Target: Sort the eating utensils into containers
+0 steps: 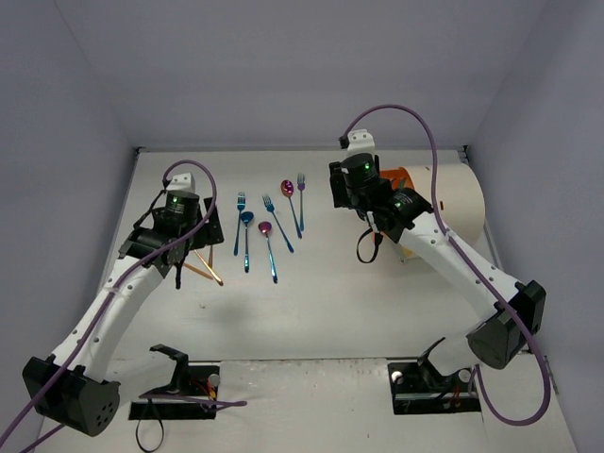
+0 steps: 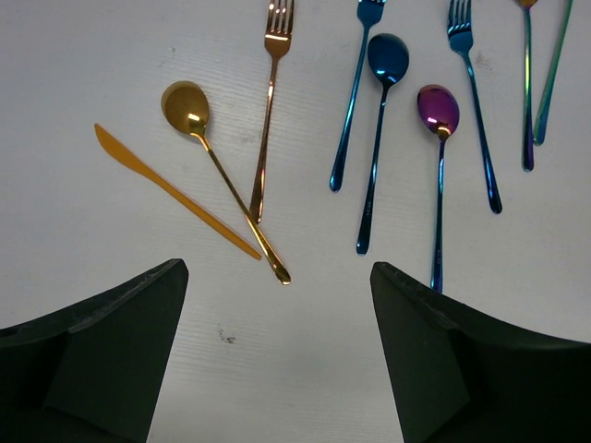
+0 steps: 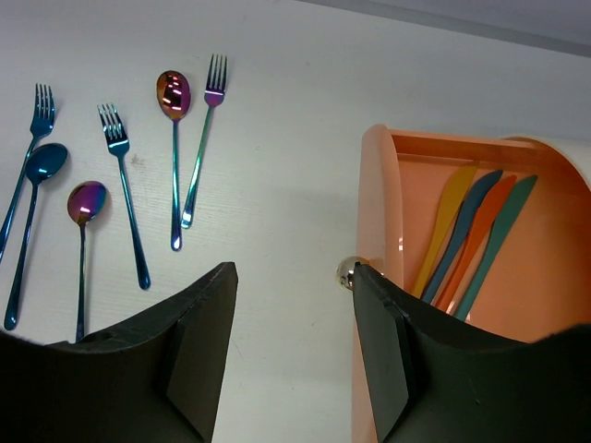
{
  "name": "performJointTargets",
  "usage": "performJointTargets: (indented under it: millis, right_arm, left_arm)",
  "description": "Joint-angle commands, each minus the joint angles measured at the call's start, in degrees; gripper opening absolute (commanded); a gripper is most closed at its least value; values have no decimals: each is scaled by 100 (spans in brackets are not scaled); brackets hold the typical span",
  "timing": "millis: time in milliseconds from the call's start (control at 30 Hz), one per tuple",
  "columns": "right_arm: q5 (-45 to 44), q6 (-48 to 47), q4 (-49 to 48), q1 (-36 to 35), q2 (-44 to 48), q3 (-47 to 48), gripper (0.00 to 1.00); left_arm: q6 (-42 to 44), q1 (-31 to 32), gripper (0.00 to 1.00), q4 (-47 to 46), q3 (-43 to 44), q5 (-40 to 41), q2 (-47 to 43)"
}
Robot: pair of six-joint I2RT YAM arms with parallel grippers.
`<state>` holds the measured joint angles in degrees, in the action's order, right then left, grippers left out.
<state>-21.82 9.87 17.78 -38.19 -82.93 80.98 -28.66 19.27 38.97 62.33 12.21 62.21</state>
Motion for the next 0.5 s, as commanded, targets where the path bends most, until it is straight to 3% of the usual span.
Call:
performJointTargets:
  millis: [0, 467]
  right_arm:
    - [-19, -117, -264, -140, -90, 331, 50]
    - [361, 57, -332, -171, 345, -33, 51]
  left_arm:
    - [-75, -286, 78, 52, -152, 111, -53]
    - [-1808, -1347, 77, -498, -896, -65, 1289]
